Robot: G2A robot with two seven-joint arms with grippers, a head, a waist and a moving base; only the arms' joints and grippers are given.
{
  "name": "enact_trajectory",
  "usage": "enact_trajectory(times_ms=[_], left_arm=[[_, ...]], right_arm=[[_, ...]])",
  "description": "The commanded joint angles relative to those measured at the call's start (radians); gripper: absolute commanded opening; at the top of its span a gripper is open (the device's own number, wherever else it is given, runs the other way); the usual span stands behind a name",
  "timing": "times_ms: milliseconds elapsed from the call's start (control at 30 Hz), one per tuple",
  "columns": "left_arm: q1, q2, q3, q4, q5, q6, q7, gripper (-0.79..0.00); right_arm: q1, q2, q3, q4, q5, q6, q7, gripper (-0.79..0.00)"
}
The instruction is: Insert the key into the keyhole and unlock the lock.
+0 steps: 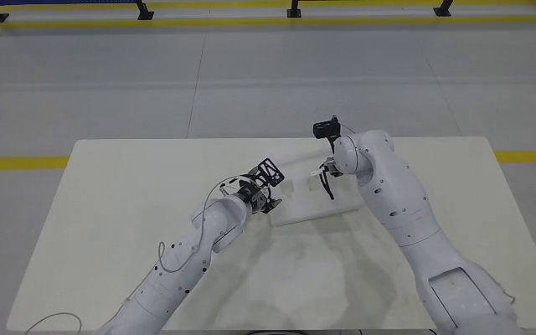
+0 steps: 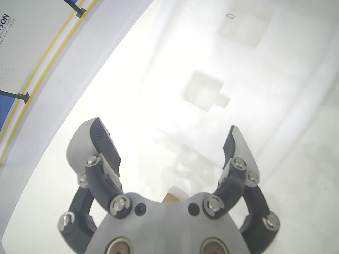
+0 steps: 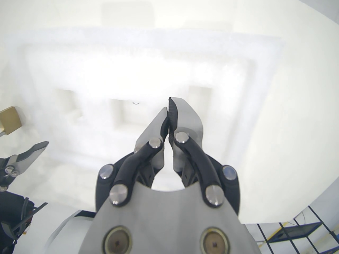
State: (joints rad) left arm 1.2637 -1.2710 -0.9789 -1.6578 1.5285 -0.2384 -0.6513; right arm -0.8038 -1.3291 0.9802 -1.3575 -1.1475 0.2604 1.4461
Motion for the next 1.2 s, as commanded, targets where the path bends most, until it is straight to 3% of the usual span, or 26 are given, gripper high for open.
enact_trajectory(times_ms=[0,767,1167], left_arm=[[0.001,0.0,-0.001,-0.001,0.001,0.001,0.0,0.0],[0.002,-0.006,-0.013,-0.006,-0.011,0.002,0.025,0.0],[-0.025,-0.012,-0.022,0.028,-0.047,-0.004,0.034,0.0]], right_arm=[[0.002,-0.001,0.007,-0.006,0.011,0.004,-0.002,-0.785],[-0.035,0.002,0.078,-0.029,0.06,0.038,-0.019,-0.785],[-0.1,0.009,0.145,-0.011,0.148,0.007,-0.115,-0.785]])
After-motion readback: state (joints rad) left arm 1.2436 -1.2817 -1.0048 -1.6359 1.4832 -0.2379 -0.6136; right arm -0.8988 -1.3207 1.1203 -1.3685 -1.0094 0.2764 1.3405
